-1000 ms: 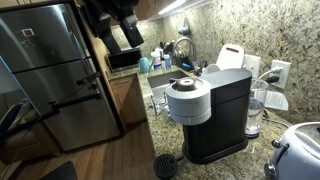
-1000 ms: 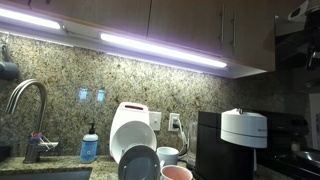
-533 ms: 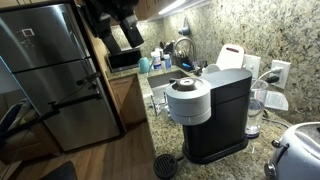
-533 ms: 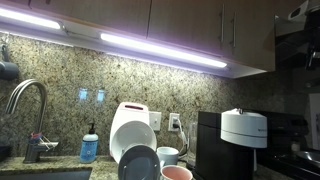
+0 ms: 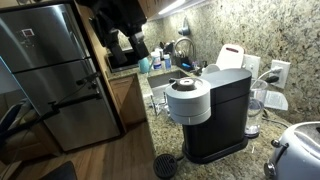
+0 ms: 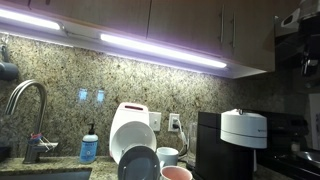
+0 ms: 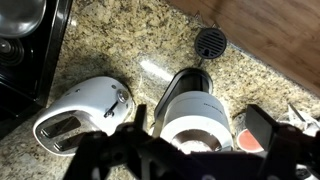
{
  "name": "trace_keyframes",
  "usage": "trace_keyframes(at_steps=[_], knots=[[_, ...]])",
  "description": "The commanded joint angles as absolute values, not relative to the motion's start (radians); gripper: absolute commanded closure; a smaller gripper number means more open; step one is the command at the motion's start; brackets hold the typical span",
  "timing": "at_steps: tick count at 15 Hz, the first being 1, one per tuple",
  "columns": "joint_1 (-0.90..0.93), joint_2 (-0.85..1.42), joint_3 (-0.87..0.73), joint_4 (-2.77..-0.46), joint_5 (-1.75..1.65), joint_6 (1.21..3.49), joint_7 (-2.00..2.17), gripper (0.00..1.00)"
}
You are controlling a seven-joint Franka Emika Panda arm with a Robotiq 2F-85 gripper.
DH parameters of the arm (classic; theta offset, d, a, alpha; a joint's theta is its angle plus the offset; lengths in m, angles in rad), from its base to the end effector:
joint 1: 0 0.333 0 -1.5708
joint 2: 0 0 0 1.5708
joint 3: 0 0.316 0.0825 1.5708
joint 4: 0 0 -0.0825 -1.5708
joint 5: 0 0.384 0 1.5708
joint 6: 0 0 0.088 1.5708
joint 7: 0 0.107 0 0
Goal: Place the cup holder on the coffee machine
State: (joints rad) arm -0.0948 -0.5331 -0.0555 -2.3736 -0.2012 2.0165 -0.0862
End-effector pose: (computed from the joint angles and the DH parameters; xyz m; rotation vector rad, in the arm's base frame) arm 0.4018 -0.0753 0.5348 2.9531 0.0177 0.2316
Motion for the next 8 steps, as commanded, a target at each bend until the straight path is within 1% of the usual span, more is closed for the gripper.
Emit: trace_keyframes(at_steps=[1, 8], knots=[[-0.086, -0.423, -0.025, -2.304, -0.217, 2.000, -0.039, 0.00], [-0.099, -0.275, -0.019, -2.198, -0.235, 1.995, 0.009, 0.00]])
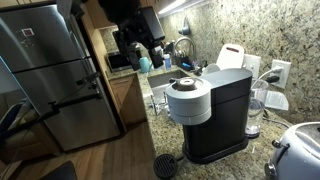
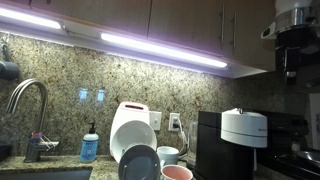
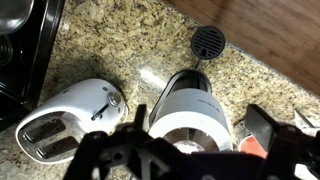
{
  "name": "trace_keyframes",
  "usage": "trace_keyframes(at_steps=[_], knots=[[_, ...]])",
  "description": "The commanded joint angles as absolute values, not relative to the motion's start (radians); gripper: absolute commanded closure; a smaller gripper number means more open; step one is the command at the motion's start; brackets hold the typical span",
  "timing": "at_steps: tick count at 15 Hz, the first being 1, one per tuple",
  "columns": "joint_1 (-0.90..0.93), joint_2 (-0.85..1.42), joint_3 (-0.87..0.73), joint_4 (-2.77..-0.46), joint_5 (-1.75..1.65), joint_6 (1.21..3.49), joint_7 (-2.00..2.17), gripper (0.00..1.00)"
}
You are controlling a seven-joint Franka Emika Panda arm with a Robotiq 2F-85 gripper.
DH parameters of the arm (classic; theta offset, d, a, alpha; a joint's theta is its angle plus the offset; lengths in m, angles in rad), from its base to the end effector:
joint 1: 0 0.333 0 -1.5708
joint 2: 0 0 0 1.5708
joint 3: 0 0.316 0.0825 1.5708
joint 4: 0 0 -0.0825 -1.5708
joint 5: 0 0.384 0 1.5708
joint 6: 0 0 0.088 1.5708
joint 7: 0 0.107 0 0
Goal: Place the cup holder on the coffee machine
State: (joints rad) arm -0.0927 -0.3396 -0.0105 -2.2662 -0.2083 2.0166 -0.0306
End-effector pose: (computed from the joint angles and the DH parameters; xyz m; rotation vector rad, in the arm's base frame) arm 0.4552 -0.0596 0.5045 2.9455 0.0139 0.1139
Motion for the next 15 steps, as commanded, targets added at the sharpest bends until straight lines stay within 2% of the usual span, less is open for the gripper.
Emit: trace_keyframes(at_steps=[1, 9, 15], knots=[[-0.103, -0.261, -0.030, -2.185, -0.227, 1.992, 0.005, 0.00], [-0.153, -0.203, -0.096, -2.159, -0.295, 1.960, 0.019, 0.00], [-0.137, -0.140, -0.163, -2.131, -0.144, 1.825, -0.296, 0.00]])
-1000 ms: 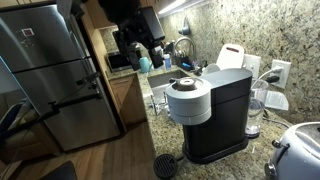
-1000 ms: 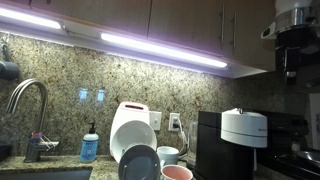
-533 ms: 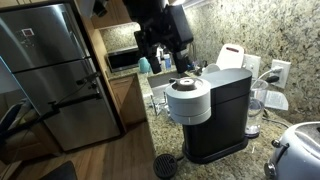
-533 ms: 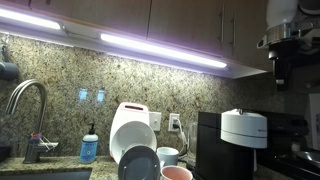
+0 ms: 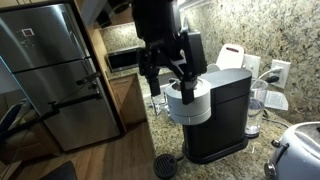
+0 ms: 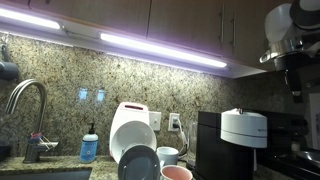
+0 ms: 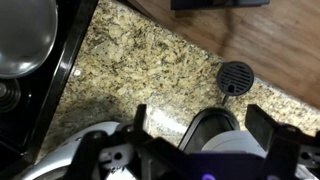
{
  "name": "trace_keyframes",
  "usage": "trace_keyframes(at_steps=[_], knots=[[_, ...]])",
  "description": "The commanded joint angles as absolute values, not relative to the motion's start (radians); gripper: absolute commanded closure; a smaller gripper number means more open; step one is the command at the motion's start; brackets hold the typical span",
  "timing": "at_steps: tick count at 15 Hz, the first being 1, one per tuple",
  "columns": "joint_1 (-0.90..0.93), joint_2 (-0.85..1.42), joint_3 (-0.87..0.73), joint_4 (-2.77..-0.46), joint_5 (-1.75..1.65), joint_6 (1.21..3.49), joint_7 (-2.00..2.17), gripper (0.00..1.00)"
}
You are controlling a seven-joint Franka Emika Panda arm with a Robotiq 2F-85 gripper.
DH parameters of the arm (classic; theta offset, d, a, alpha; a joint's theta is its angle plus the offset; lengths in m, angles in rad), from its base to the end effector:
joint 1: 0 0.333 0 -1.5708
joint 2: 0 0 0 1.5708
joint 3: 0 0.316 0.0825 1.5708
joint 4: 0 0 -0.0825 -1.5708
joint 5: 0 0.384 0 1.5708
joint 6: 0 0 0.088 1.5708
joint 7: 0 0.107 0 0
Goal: Place the cup holder on the coffee machine
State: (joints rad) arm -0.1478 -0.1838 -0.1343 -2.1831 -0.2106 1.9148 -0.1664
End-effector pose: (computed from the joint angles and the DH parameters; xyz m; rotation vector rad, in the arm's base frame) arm 0.4625 -0.1516 0.4604 2.9882 -0.0488 -0.1805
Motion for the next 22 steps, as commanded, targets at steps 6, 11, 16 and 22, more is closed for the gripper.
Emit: trace_keyframes(at_steps=[6, 11, 16, 22], knots=[[-0.143, -0.055, -0.190, -2.044, -0.065, 1.616, -0.576, 0.00], [-0.158, 0.032, -0.189, -1.946, -0.022, 1.424, -0.735, 0.00], [-0.176, 0.054, -0.176, -1.925, 0.015, 1.349, -0.727, 0.00], [-0.185, 0.083, -0.173, -1.888, 0.045, 1.293, -0.753, 0.00]])
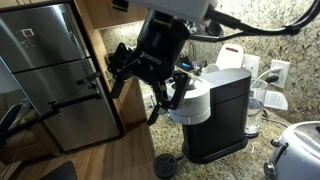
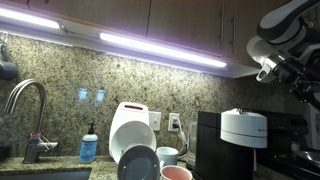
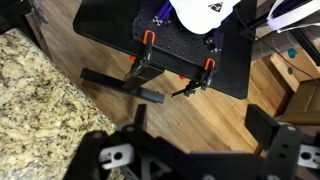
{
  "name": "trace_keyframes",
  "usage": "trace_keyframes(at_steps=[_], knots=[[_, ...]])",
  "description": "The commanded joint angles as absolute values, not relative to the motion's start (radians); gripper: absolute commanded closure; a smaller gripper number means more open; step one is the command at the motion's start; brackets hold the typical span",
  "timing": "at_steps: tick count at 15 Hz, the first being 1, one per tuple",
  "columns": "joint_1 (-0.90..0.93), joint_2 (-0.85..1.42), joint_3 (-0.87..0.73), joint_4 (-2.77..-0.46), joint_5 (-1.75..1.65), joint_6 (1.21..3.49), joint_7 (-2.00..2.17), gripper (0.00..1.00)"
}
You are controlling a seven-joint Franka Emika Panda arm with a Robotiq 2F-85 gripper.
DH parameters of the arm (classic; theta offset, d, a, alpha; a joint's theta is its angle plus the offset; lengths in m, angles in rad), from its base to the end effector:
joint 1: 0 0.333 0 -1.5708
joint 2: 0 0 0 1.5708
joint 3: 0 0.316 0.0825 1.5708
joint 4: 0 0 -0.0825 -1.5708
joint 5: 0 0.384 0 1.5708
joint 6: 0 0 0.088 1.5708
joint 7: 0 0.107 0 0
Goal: Place the cup holder on the coffee machine
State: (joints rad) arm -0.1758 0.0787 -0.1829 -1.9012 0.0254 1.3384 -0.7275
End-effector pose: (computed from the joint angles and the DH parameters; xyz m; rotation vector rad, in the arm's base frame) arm 0.4685 -0.1706 0.4267 -2.6564 -0.4865 0.7578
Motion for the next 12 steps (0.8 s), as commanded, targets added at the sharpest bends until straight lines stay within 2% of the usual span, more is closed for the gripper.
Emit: trace_keyframes(at_steps=[1, 12], knots=[[-0.189, 0.079, -0.175, -1.898, 0.052, 1.303, -0.753, 0.00], [-0.265, 0.039, -0.231, -2.025, 0.010, 1.341, -0.832, 0.00]])
